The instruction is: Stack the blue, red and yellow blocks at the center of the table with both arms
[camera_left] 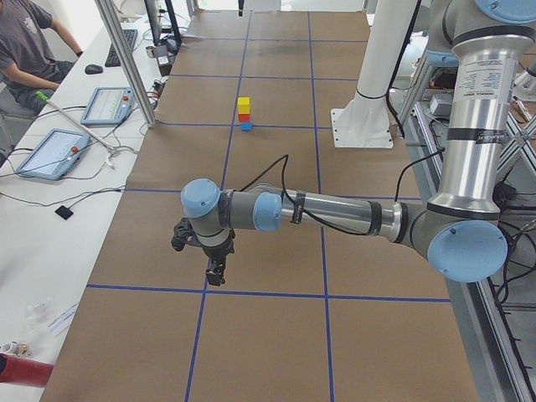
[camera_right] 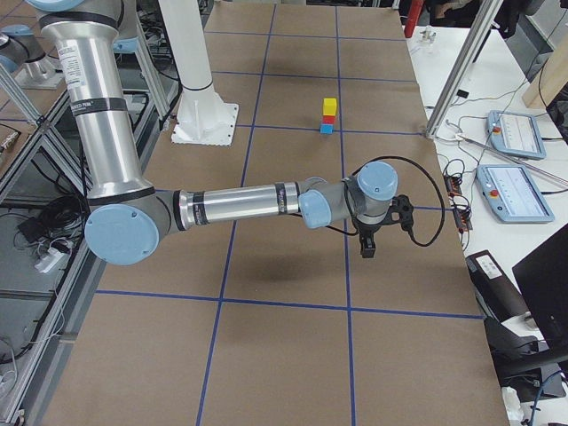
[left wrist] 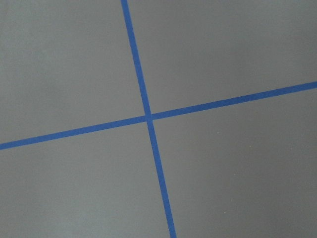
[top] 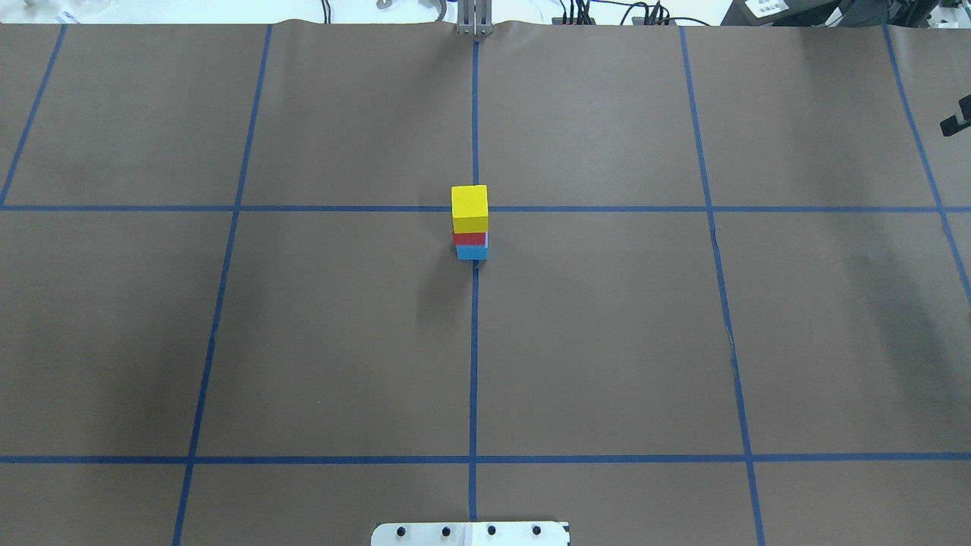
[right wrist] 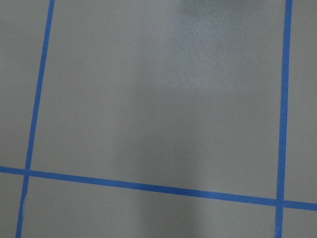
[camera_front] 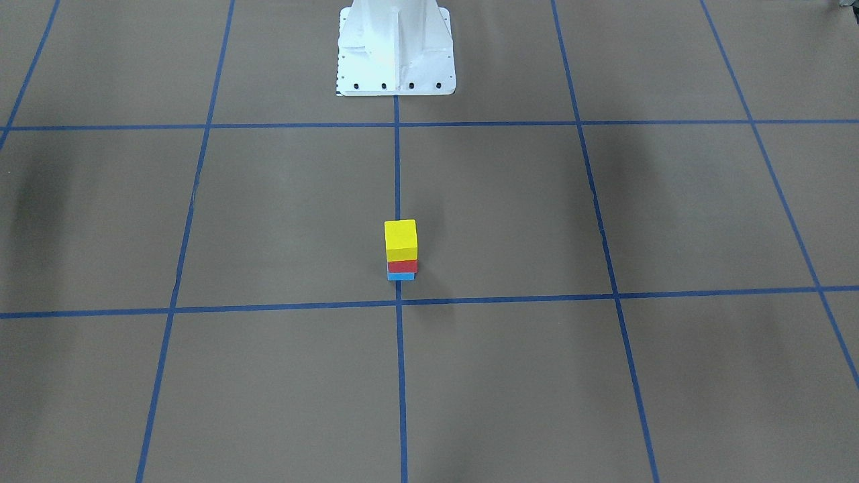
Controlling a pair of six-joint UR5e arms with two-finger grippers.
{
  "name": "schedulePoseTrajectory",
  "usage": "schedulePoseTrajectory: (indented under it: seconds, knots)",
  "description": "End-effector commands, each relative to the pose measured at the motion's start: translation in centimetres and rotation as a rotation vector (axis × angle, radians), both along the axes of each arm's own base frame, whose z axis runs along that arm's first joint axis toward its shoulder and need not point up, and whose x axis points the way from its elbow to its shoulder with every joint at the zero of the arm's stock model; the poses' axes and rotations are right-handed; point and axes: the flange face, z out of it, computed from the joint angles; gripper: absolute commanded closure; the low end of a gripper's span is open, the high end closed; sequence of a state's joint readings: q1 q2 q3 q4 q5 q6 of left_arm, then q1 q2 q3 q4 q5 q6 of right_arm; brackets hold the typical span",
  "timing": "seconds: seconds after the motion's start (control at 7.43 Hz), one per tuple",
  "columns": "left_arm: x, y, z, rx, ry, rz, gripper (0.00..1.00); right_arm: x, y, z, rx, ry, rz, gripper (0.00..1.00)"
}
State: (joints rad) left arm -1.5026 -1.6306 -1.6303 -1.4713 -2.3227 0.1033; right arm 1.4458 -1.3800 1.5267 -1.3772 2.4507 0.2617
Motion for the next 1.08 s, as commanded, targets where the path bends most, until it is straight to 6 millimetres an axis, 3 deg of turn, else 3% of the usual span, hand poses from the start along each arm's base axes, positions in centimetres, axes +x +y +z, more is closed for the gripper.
schedulePoseTrajectory:
  seconds: [0.0,0.13,0.94]
  knots:
    - [0.3,-0.3,-0.8,0.007,0.039,-0.005,0.00,0.2,0.7,0.8,-0.011,0.021,0.011,0.00]
    - [0.2,0.1,-1.6,0.020,0.052,-0.006,0.00,0.1,1.0,2.3,-0.034,0.025,0.010,0.00]
    - [0.2,0.1,-2.0,0.019,0.083,-0.011,0.00,0.1,1.9,1.9,-0.019,-0.010,-0.006,0.00]
